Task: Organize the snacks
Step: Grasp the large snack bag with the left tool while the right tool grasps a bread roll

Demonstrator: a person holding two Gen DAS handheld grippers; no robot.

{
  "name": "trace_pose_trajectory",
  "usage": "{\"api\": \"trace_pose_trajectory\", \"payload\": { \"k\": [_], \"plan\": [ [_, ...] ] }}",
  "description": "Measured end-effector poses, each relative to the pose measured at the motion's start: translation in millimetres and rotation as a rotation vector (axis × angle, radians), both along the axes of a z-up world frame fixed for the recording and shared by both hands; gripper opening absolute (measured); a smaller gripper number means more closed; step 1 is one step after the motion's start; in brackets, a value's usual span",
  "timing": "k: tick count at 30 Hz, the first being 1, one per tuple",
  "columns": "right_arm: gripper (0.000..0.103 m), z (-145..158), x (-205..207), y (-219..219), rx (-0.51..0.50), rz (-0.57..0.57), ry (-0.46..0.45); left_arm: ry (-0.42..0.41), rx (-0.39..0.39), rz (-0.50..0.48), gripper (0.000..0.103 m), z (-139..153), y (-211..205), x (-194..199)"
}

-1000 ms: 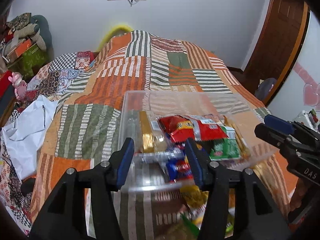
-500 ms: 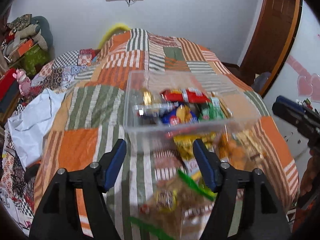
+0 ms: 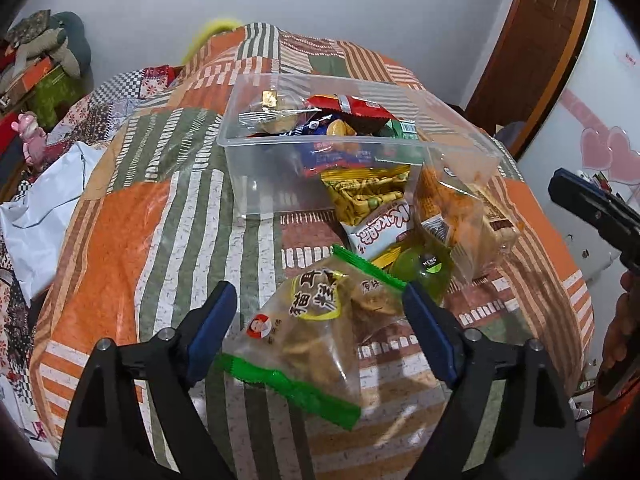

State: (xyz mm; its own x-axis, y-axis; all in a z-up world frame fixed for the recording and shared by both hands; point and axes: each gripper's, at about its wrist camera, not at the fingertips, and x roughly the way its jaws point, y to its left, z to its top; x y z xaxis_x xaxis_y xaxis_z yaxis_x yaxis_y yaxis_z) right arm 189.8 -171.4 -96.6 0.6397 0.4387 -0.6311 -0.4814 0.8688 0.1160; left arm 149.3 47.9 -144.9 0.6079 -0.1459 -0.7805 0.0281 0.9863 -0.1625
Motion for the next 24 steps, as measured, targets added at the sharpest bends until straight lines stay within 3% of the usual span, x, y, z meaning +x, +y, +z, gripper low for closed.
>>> {"api": "trace_pose_trajectory", "payload": {
  "k": [3,8,14,20,24],
  "plan": [
    [0.052,-7.3,-1.4,3.0,0.001,0.008,0.012,-0.004,-0.009,-0.006,0.089,-5.5,-1.9,-2.1],
    [0.039,-23.8,1.8,10.2,0.001,0.025,0.059,0.01,-0.025,-0.011,0.094,-16.8,-6.2,1.6],
    [0.037,-37.9,8.3,15.9,-0.012,0.023,0.101,0.036,-0.11,-0.009,0.096,-29.1,-2.7,15.4],
    [0.037,-41.7,13.1,13.9,-0.005,0.004,0.115,0.024,-0.105,-0.01,0.096,-34.7,-5.8,14.0],
    [0.038,-40.9,9.6,19.2,-0.028,-0.005,0.101,0.004,-0.098,-0.021,0.084,-34.5,-8.4,7.8]
  ]
}}
